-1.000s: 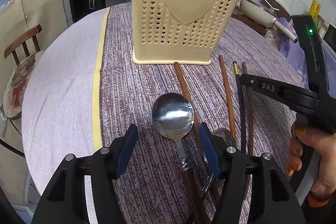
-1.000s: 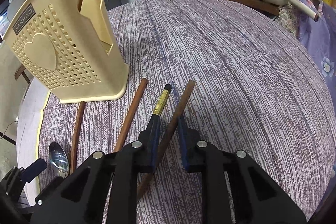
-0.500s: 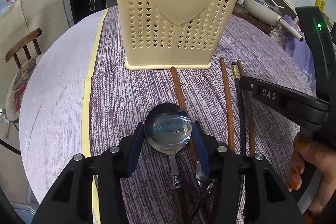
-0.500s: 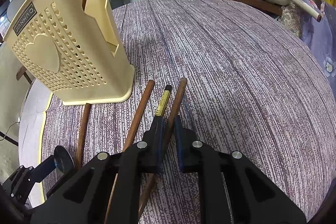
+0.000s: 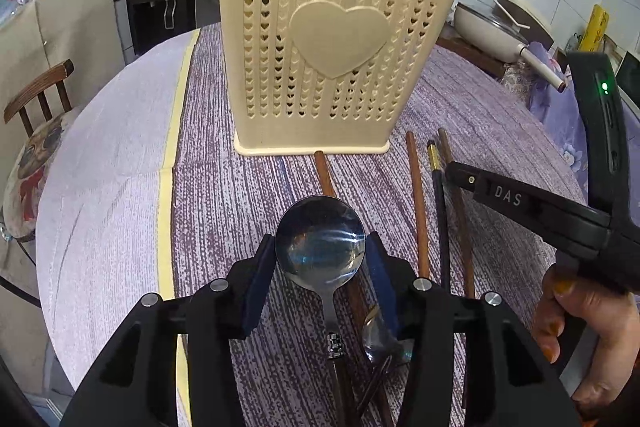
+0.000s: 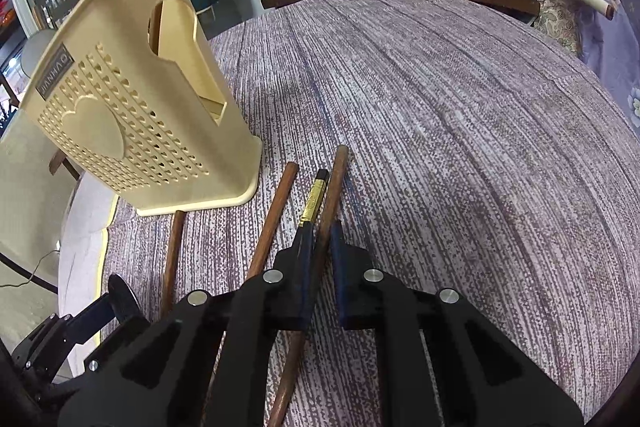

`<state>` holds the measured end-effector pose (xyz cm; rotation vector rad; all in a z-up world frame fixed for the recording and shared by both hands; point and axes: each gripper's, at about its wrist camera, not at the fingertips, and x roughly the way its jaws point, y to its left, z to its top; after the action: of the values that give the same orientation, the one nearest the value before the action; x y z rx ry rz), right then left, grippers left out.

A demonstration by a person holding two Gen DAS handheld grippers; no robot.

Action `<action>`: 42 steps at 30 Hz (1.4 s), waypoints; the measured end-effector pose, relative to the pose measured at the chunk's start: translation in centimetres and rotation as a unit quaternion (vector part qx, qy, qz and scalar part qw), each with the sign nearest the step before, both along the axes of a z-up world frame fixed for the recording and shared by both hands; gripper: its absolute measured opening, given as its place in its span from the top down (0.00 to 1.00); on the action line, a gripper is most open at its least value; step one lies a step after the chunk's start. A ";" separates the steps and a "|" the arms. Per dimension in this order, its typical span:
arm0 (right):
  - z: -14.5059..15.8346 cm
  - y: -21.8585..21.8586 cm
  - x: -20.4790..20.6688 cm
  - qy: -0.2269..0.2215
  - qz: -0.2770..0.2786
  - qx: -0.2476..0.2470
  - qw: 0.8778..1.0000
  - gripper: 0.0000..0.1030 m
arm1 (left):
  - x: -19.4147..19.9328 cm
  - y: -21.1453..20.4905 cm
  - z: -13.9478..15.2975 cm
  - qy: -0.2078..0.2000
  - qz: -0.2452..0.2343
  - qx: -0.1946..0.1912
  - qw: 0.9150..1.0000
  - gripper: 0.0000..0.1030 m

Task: Organize utensils
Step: 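Lift the steel spoon and wooden chopstick up toward the cream holder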

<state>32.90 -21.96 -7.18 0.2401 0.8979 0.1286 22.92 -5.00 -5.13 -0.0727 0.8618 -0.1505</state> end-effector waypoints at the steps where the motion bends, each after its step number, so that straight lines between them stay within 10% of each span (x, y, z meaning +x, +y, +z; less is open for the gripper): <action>1: 0.2 -0.2 -0.2 -0.004 0.000 0.006 1.000 0.90 | -0.1 0.2 0.2 -0.004 -0.001 -0.005 1.000 0.55; 6: 1.7 -1.7 -1.5 -0.031 0.007 0.047 0.998 0.91 | -0.7 1.0 1.6 -0.022 -0.004 -0.023 0.999 0.55; 9: 3.0 -2.1 -2.5 -0.055 0.020 0.060 0.996 0.91 | -1.0 1.3 2.7 -0.037 -0.005 -0.018 0.999 0.91; 15: 5.4 -2.2 -4.5 -0.090 0.039 0.065 0.993 0.92 | -0.8 2.2 3.6 -0.048 0.005 -0.019 0.999 0.91; 20: 5.3 -2.6 -4.7 -0.090 0.031 0.061 0.994 0.91 | -0.4 1.7 3.0 -0.041 0.004 -0.020 0.999 0.51; 26: 4.7 -2.9 -4.6 -0.084 0.032 0.063 0.994 0.92 | -0.5 -1.5 1.8 -0.030 -0.083 0.020 0.996 0.50; 30: 4.5 -3.0 -4.9 -0.083 0.034 0.063 0.994 0.92 | -0.5 -4.1 0.7 -0.041 -0.186 0.079 0.979 0.43; 42: 4.2 -2.9 -4.9 -0.080 0.031 0.064 0.994 0.92 | 2.5 -5.9 -1.7 0.008 -0.246 0.091 0.965 0.42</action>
<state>27.96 -24.86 -3.01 0.3178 0.7395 0.2601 25.44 -10.87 -6.87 0.3161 0.8930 -0.5362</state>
